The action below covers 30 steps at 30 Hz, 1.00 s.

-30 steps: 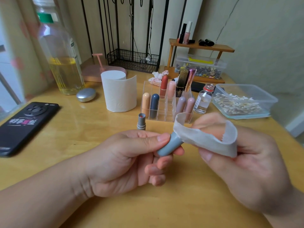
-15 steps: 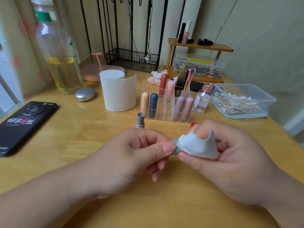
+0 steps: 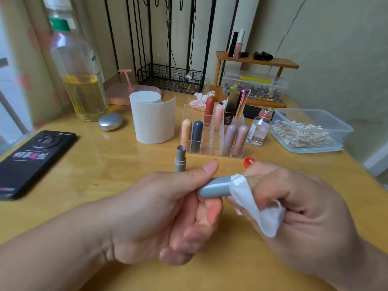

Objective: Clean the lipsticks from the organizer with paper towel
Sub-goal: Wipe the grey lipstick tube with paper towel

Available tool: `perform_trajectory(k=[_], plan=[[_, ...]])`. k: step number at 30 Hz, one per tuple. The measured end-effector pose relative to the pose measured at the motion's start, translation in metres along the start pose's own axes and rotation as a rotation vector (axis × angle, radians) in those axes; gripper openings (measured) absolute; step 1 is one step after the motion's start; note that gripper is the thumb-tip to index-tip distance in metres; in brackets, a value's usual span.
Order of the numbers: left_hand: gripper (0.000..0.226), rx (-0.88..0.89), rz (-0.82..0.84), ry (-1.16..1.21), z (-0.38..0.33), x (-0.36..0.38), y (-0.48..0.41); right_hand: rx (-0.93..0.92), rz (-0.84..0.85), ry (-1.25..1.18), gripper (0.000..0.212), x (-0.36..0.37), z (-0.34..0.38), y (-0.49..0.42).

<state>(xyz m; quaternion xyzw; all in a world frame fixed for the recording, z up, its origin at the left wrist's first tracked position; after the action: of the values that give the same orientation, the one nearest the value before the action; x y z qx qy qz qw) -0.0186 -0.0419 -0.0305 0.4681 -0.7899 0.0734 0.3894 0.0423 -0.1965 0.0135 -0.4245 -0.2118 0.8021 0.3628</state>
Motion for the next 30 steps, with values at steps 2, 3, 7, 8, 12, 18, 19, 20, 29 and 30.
perform_trajectory(k=[2,3,7,8,12,18,19,20,29,30], plan=[[0.044,0.001,0.031,0.093,0.001,0.006,0.001,-0.032,-0.004,0.053,0.030,-0.002,-0.001,-0.001],[0.041,0.050,-0.003,0.085,0.000,0.009,0.002,-0.028,-0.007,0.059,0.028,-0.002,-0.002,0.001],[0.034,0.296,-0.296,-0.097,0.001,0.012,-0.002,0.262,0.002,-0.146,0.019,0.001,-0.012,0.008],[0.036,0.348,-0.347,-0.190,0.001,0.012,-0.003,0.350,-0.004,-0.221,0.020,0.002,-0.014,0.007],[0.046,0.572,-0.564,-0.805,-0.006,0.005,0.005,0.553,0.059,-0.654,0.012,0.008,-0.017,-0.001],[0.034,0.828,-0.664,-1.665,-0.015,0.018,0.016,0.653,0.080,-1.172,0.021,0.015,-0.013,-0.006],[0.033,0.835,-0.659,-1.650,-0.015,0.017,0.016,0.642,0.055,-1.124,0.019,0.014,-0.013,-0.007],[0.032,0.814,-0.636,-1.544,-0.014,0.014,0.014,0.620,0.026,-1.014,0.020,0.012,-0.013,-0.007],[0.047,-0.022,0.012,0.128,0.004,0.010,0.000,0.012,0.084,-0.006,0.022,0.000,-0.007,0.005],[0.043,-0.003,0.012,0.161,0.004,0.010,0.000,0.005,0.096,0.016,0.021,0.000,-0.007,0.005]])
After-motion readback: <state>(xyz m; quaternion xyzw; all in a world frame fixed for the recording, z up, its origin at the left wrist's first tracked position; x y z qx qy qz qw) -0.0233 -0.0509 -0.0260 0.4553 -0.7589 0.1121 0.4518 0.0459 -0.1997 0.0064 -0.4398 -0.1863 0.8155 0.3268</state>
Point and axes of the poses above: each hand's wrist, its own y-axis away from the middle knuckle, its own x-axis out of the palm, z = x × y, the point moved 4 cm from there along -y, towards the middle knuckle, and after that the axes turned 6 degrees about y, right-handed, at the moved point
